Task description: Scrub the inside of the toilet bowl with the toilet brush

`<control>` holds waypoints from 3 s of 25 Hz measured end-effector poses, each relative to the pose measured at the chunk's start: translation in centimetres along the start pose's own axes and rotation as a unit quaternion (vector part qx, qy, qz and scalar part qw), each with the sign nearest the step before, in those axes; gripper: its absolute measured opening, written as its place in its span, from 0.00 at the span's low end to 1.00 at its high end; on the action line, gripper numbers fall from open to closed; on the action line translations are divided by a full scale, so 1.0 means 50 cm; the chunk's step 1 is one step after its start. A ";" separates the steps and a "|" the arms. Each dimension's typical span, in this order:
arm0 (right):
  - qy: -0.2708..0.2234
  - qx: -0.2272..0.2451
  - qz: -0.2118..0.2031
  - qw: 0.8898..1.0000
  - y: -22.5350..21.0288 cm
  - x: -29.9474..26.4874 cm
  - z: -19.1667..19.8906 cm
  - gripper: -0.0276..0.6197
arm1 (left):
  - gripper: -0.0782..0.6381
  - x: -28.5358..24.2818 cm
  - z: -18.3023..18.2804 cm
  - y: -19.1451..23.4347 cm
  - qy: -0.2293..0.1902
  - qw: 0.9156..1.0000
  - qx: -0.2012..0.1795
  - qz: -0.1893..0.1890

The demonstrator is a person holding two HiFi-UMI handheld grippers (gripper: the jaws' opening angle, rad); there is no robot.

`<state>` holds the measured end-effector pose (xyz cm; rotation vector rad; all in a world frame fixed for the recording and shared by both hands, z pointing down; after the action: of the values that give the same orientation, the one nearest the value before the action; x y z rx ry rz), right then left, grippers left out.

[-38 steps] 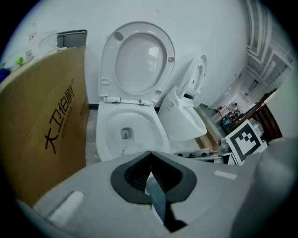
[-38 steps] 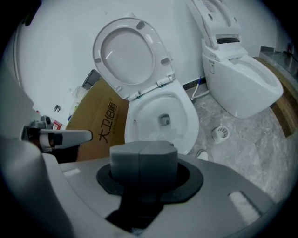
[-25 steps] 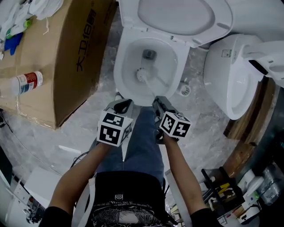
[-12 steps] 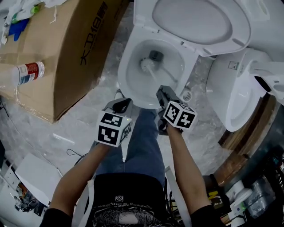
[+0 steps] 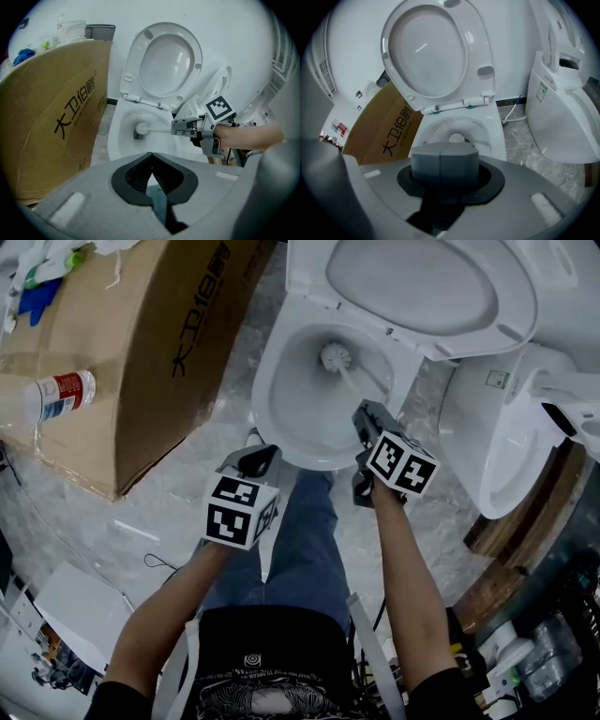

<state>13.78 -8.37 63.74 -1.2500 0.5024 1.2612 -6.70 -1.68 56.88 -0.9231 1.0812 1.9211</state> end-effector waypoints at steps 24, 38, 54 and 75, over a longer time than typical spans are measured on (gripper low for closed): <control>-0.006 -0.125 -0.001 0.992 -0.001 0.056 0.219 0.28 | 0.10 -0.004 0.010 -0.023 0.038 0.993 -0.096 0.049; -0.007 -0.116 0.019 0.993 -0.022 -0.013 0.159 0.27 | 0.10 -0.013 0.034 -0.010 0.047 0.996 -0.067 0.027; 0.010 -0.122 0.021 0.992 -0.003 0.006 0.182 0.27 | 0.10 -0.001 0.016 -0.044 0.039 0.995 -0.078 0.043; -0.102 -0.054 -0.005 0.993 0.200 0.402 0.103 0.27 | 0.10 0.199 -0.142 -0.207 -0.069 0.975 -0.161 0.137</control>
<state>9.47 2.98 44.15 -1.1947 0.2824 1.4055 -0.98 -1.69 41.95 -0.8267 0.8643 2.4043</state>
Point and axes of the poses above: the fingertips, and each gripper's own axes: x backward along the fingers, y to its left, z out of its underside, the point moved 3 cm from there along x, backward along the fingers, and after that the axes turned 5 degrees about -x, right-handed, at the moved point
